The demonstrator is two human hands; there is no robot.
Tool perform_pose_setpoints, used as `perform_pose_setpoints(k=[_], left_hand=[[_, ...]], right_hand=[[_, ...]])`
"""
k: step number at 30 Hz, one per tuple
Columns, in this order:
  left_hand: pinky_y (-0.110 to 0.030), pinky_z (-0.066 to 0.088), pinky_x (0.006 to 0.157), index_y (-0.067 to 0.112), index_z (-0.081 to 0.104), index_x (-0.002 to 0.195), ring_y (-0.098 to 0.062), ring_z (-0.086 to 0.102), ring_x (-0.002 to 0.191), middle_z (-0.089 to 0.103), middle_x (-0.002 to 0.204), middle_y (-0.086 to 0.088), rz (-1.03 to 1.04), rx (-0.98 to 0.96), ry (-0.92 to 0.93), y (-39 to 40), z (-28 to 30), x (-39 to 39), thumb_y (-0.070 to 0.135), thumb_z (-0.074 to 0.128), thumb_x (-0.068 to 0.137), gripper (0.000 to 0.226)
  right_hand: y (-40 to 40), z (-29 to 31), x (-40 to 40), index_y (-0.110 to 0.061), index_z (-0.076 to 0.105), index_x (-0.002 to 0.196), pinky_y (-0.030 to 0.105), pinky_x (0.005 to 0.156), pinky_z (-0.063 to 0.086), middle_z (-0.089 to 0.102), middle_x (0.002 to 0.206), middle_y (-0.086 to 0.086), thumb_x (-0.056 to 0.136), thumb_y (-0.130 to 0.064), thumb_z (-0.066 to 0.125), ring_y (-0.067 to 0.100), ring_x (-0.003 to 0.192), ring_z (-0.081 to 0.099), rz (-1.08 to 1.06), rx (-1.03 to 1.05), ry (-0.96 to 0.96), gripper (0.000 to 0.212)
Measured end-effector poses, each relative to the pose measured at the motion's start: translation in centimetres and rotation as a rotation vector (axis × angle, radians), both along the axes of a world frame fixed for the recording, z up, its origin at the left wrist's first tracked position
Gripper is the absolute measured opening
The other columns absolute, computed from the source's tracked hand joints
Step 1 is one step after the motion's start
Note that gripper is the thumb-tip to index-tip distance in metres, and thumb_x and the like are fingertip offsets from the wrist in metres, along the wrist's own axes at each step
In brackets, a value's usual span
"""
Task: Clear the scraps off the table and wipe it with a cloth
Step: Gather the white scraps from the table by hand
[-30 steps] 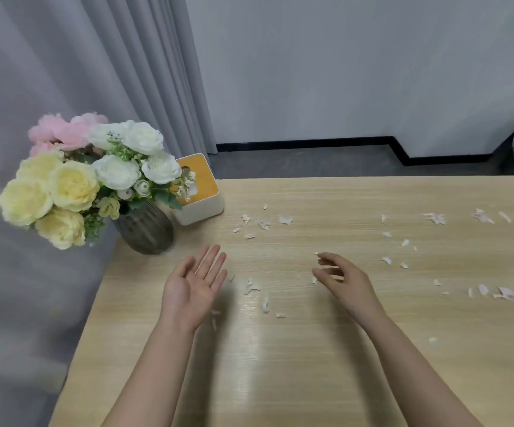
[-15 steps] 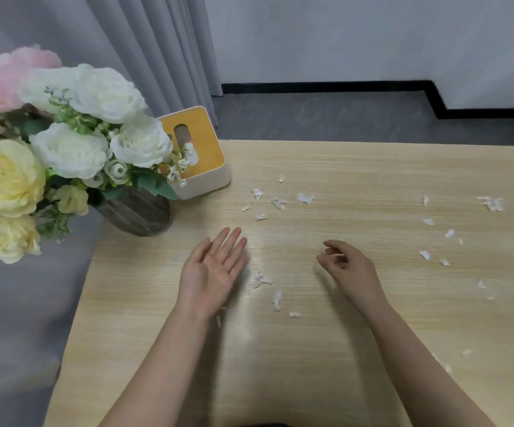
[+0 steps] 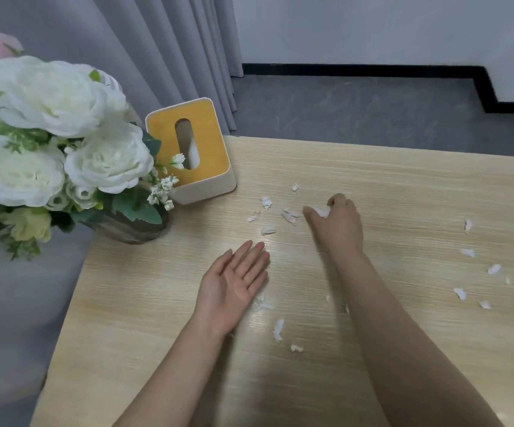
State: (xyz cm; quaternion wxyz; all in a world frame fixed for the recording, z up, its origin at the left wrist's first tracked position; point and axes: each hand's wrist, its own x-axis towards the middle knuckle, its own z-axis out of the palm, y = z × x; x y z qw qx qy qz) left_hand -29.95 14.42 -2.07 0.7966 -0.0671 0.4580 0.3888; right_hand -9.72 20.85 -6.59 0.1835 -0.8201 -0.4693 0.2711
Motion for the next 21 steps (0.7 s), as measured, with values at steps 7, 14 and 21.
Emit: perform_pose_setpoints(k=[7,14,21], left_hand=[[-0.04,0.035,0.108,0.007,0.053,0.129,-0.027,0.054,0.121,0.059,0.129,-0.012,0.009,-0.007,0.001,0.4,-0.6,1.1,0.028,0.036,0.097,0.041],[-0.039,0.036,0.108,0.006,0.052,0.129,-0.028,0.052,0.123,0.058,0.13,-0.013,0.004,-0.01,-0.012,-0.1,-1.2,1.7,0.029,0.036,0.097,0.042],[-0.034,0.05,0.092,-0.003,0.056,0.117,-0.027,0.065,0.099,0.066,0.11,-0.019,0.064,-0.007,-0.158,-0.9,-0.9,2.4,0.03,0.031,0.098,0.045]], right_hand=[[0.5,-1.1,-0.6,-0.002,0.059,0.1,0.029,0.067,0.032,0.055,0.101,0.016,0.092,-0.012,0.052,0.032,0.093,0.052,0.182,0.055,-0.112,0.014],[-2.3,3.5,-1.5,-0.014,0.068,0.095,0.022,0.073,0.039,0.062,0.087,-0.004,0.087,-0.01,0.059,0.011,0.081,0.055,0.284,0.174,0.155,0.012],[-7.4,7.8,-6.2,-0.019,0.069,0.085,0.024,0.079,0.047,0.069,0.082,-0.01,0.083,-0.013,0.066,0.005,0.081,0.062,0.463,0.132,0.42,0.007]])
